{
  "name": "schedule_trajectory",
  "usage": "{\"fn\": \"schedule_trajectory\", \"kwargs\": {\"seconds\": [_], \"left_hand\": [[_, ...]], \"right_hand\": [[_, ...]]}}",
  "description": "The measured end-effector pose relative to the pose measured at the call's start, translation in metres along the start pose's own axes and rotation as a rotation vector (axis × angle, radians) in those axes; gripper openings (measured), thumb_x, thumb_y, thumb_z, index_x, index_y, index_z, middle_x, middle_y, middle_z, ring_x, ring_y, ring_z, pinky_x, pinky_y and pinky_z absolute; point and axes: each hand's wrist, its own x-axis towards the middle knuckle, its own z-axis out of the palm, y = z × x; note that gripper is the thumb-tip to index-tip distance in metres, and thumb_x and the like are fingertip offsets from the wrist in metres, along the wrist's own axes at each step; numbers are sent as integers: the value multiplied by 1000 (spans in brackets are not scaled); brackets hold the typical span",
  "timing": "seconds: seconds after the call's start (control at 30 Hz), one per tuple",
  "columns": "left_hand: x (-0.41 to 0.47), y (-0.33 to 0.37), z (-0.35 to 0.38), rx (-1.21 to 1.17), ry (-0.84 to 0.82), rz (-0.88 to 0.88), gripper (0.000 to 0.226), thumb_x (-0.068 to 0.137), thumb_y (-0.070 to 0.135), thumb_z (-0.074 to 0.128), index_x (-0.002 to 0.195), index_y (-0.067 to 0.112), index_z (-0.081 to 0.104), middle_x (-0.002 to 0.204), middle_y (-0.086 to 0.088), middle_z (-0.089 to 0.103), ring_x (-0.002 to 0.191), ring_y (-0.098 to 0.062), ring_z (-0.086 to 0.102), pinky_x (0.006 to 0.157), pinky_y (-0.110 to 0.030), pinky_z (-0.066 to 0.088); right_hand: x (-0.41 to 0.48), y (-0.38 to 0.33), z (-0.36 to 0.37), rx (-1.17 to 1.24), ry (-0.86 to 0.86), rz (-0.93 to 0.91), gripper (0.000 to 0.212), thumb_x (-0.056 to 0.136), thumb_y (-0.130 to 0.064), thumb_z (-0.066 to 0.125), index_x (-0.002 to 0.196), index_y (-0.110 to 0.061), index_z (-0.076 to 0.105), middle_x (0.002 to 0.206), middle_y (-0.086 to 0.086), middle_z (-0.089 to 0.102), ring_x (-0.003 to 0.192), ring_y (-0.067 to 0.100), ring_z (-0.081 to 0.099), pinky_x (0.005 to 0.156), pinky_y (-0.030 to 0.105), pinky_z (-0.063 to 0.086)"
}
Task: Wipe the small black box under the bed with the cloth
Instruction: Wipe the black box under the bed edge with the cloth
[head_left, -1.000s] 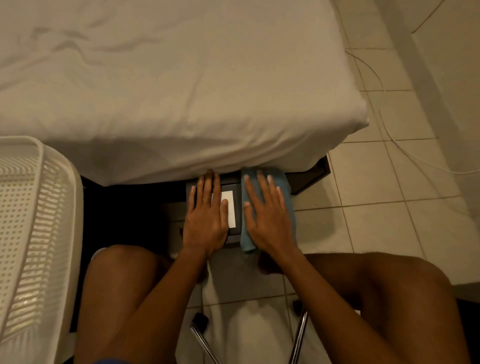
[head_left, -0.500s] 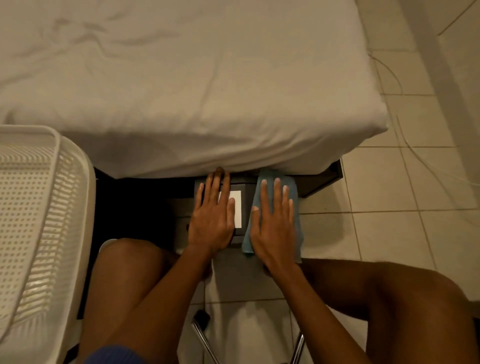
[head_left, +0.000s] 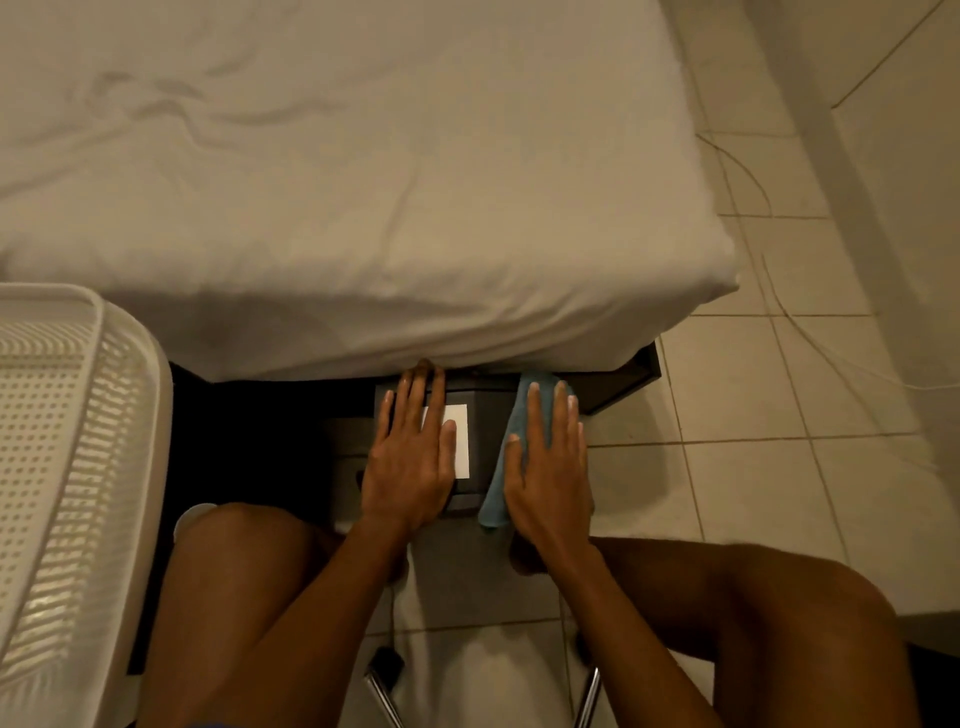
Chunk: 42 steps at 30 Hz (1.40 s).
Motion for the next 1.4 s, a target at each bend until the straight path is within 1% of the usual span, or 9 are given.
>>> {"fn": "schedule_trajectory", "kwargs": {"seconds": [0.1, 0.27, 0.4, 0.57, 0.8, 0.93, 1.1, 1.27, 1.4], "left_hand": [[1, -2, 2, -6, 16, 5, 61, 103, 36, 24, 157, 16, 5, 166, -5, 3, 153, -18, -1, 125, -39, 4], [1, -2, -2, 12, 4, 7, 62, 102, 36, 25, 158, 17, 5, 166, -5, 4, 153, -18, 0, 125, -38, 2], [0, 0, 1, 28, 9, 7, 62, 102, 37, 25, 157, 16, 4, 166, -5, 3, 153, -18, -1, 125, -38, 1], [1, -4, 0, 31, 0, 14, 62, 102, 37, 23, 157, 16, 5, 166, -6, 4, 153, -19, 0, 125, -38, 2], [2, -2, 3, 38, -2, 25, 63, 102, 39, 23, 157, 16, 3, 166, -6, 0, 153, -19, -3, 125, -40, 2], [2, -5, 1, 40, -8, 27, 63, 103, 38, 23, 157, 15, 1, 166, -6, 0, 153, -20, -1, 125, -41, 3], [2, 0, 5, 52, 1, 23, 62, 103, 37, 22, 157, 14, 2, 166, -8, 1, 153, -21, 0, 125, -42, 4], [1, -3, 0, 39, -14, 32, 62, 103, 37, 22, 157, 14, 4, 166, -9, 3, 153, -21, 1, 124, -43, 7], [2, 1, 2, 41, -12, 30, 61, 103, 37, 22, 157, 14, 4, 166, -9, 2, 153, -21, 1, 125, -42, 5]], "right_hand": [[23, -3, -5, 52, 7, 23, 62, 106, -40, 28, 160, -28, 0, 168, 3, -2, 155, 22, -2, 126, 43, 10], [-24, 1, -1, 56, 57, 25, 62, 105, -41, 26, 160, -25, 1, 169, 1, -1, 155, 20, -1, 125, 44, 15], [7, 3, -10, 135, 57, 51, 61, 105, -35, 30, 156, -30, -2, 168, 7, 7, 155, 27, 8, 123, 49, 20], [-24, 1, 0, 60, 94, 48, 60, 106, -37, 25, 159, -17, 7, 168, 8, 5, 155, 26, 4, 125, 47, 13], [8, 9, -3, 49, 66, 66, 62, 104, -38, 21, 159, -16, 2, 167, 6, -1, 155, 23, -3, 126, 44, 6], [-23, 1, 13, -100, 84, 0, 64, 104, -39, 20, 159, -8, 10, 167, 11, 3, 155, 27, 0, 125, 44, 4], [13, 1, 1, -57, 71, 25, 62, 105, -37, 21, 160, -13, 4, 168, 9, -1, 155, 23, -5, 126, 40, -1], [-26, -8, 8, -119, 106, 37, 63, 105, -37, 21, 159, -7, 11, 167, 14, 7, 155, 27, 5, 125, 42, 6], [13, -3, -1, -36, 94, 98, 61, 106, -36, 23, 159, -11, 8, 167, 11, 6, 155, 26, 3, 126, 45, 9]]}}
